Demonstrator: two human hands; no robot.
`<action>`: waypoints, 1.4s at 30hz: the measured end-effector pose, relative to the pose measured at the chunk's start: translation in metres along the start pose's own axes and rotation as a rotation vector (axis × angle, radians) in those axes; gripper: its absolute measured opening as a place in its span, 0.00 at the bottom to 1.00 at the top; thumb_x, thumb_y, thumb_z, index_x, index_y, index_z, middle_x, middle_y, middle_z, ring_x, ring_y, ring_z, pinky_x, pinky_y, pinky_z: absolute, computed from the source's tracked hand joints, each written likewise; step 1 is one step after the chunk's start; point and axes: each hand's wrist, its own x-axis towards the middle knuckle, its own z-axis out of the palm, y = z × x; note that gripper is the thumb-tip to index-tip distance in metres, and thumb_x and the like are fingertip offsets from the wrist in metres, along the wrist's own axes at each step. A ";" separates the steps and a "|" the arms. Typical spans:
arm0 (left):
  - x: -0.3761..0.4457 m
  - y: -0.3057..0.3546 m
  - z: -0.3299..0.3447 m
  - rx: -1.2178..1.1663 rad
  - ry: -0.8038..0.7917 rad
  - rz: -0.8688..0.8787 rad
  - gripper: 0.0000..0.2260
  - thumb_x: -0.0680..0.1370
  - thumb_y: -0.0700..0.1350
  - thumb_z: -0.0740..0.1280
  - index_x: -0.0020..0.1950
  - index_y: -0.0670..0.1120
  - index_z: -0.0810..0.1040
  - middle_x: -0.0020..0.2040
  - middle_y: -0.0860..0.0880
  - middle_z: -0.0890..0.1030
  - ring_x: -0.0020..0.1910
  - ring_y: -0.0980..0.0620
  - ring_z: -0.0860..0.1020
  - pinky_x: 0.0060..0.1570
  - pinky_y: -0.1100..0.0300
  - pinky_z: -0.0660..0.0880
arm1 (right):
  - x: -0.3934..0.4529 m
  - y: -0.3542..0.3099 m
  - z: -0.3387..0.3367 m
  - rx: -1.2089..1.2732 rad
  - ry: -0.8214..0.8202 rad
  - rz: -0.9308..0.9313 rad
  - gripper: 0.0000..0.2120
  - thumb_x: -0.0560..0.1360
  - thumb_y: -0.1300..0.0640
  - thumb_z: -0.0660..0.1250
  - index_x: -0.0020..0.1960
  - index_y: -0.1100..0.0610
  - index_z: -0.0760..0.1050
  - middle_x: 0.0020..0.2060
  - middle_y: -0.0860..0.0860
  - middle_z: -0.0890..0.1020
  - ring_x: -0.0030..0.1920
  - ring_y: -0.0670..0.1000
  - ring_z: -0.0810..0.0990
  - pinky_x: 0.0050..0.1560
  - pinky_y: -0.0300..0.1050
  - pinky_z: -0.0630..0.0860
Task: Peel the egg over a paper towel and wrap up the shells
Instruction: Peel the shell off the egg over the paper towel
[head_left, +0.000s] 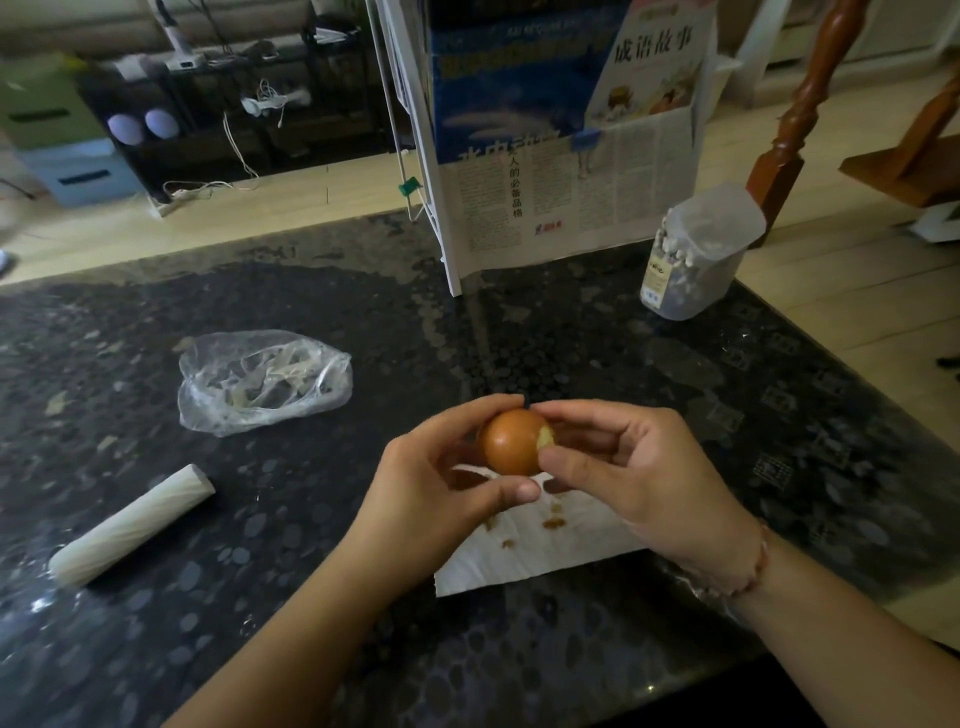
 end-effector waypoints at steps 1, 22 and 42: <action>0.000 0.002 0.000 -0.104 -0.020 -0.056 0.25 0.67 0.52 0.78 0.63 0.60 0.79 0.59 0.55 0.82 0.55 0.53 0.83 0.51 0.59 0.81 | -0.001 0.000 0.000 -0.043 0.012 -0.025 0.18 0.67 0.55 0.74 0.57 0.50 0.80 0.50 0.44 0.86 0.50 0.45 0.85 0.46 0.35 0.80; 0.008 0.005 0.006 -0.265 -0.011 -0.213 0.19 0.65 0.49 0.78 0.54 0.48 0.82 0.52 0.46 0.84 0.50 0.44 0.85 0.48 0.51 0.83 | -0.004 0.004 -0.002 -1.130 0.032 -0.661 0.17 0.75 0.60 0.62 0.59 0.67 0.79 0.47 0.59 0.86 0.42 0.56 0.86 0.38 0.52 0.83; 0.006 -0.006 0.002 -0.572 -0.056 -0.196 0.19 0.63 0.37 0.78 0.50 0.48 0.78 0.52 0.47 0.81 0.51 0.47 0.81 0.51 0.53 0.80 | -0.003 0.007 -0.008 -0.787 0.102 -0.351 0.09 0.72 0.67 0.70 0.46 0.56 0.85 0.42 0.44 0.85 0.43 0.39 0.83 0.44 0.30 0.77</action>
